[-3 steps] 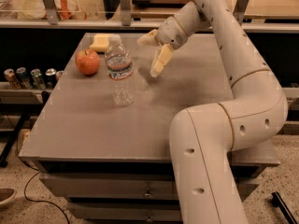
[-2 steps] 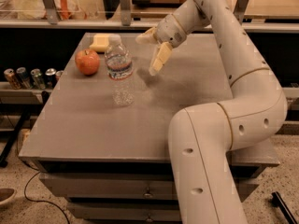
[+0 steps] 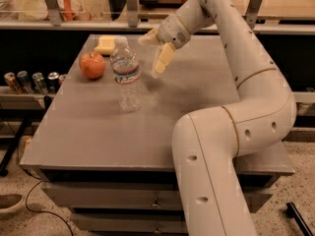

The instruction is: Pick apple

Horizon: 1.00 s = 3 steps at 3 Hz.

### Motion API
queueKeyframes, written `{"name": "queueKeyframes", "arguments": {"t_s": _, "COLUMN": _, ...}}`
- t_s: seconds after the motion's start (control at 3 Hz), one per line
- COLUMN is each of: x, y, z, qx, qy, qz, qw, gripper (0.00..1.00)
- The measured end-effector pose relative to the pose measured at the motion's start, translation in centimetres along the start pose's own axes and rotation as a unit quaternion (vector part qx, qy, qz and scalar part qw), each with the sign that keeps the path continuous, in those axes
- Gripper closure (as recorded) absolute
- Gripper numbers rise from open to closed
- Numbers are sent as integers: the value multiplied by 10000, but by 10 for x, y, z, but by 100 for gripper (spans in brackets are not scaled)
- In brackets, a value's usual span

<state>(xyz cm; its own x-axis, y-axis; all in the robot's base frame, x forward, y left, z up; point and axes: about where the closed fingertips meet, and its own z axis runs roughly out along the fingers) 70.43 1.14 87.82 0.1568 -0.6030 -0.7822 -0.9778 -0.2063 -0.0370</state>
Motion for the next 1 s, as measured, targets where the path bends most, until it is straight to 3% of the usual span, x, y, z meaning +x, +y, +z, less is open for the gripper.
{"name": "queueKeyframes", "arguments": {"t_s": 0.33, "x": -3, "y": -11, "z": 3, "qx": 164, "qy": -150, "qz": -20, "qw": 9998, "gripper": 0}}
{"name": "queueKeyframes", "arguments": {"t_s": 1.0, "x": -10, "y": -14, "z": 11, "qx": 119, "qy": -566, "qz": -181, "qw": 9982, "gripper": 0}}
